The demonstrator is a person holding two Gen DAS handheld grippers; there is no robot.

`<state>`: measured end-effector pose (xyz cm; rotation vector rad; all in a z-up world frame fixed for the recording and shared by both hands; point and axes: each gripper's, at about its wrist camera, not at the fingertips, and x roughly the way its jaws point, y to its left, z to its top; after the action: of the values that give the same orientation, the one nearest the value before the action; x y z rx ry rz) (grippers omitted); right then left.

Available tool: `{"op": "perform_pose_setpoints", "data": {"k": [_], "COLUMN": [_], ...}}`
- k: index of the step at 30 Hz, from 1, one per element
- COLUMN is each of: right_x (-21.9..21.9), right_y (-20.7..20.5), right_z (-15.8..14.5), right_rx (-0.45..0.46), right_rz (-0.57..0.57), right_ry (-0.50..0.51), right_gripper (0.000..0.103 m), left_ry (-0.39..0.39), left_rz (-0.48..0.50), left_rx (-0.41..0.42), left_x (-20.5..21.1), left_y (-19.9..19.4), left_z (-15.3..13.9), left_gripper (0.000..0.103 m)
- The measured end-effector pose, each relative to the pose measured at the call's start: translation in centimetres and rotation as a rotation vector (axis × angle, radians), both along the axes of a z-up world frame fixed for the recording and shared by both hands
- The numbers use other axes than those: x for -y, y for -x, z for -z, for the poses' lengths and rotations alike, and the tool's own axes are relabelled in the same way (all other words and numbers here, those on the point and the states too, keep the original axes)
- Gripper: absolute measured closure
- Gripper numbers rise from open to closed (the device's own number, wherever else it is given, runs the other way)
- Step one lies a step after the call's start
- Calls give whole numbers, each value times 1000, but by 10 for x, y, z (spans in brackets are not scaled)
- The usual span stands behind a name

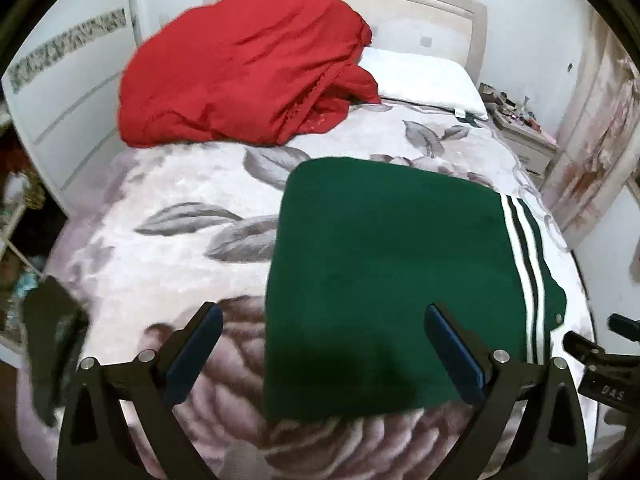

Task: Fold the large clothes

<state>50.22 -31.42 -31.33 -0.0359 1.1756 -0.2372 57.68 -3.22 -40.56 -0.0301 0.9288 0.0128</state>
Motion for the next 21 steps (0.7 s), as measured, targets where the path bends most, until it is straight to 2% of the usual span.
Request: {"op": "perform_pose_setpoints", "data": {"k": [3, 5, 8, 17, 21], "right_x": [-5, -4, -7, -24, -33], "right_y": [33, 48, 81, 206, 269], "right_z": [-38, -54, -94, -241, -309], "right_rx": [48, 70, 99, 191, 235], "right_rz": [39, 52, 71, 71, 69], "right_ry": [19, 27, 17, 19, 25], "right_gripper": [11, 10, 10, 10, 10], "left_ry": [-20, -3, 1, 15, 3], "left_rz": [8, 20, 23, 7, 25], "left_rx": [19, 26, 51, 85, 123], "left_x": [13, 17, 21, 24, 28], "left_y": [26, 42, 74, 187, 230], "left_z": [-30, -47, -85, -206, -247], "left_gripper": [0, 0, 0, 0, 0]}}
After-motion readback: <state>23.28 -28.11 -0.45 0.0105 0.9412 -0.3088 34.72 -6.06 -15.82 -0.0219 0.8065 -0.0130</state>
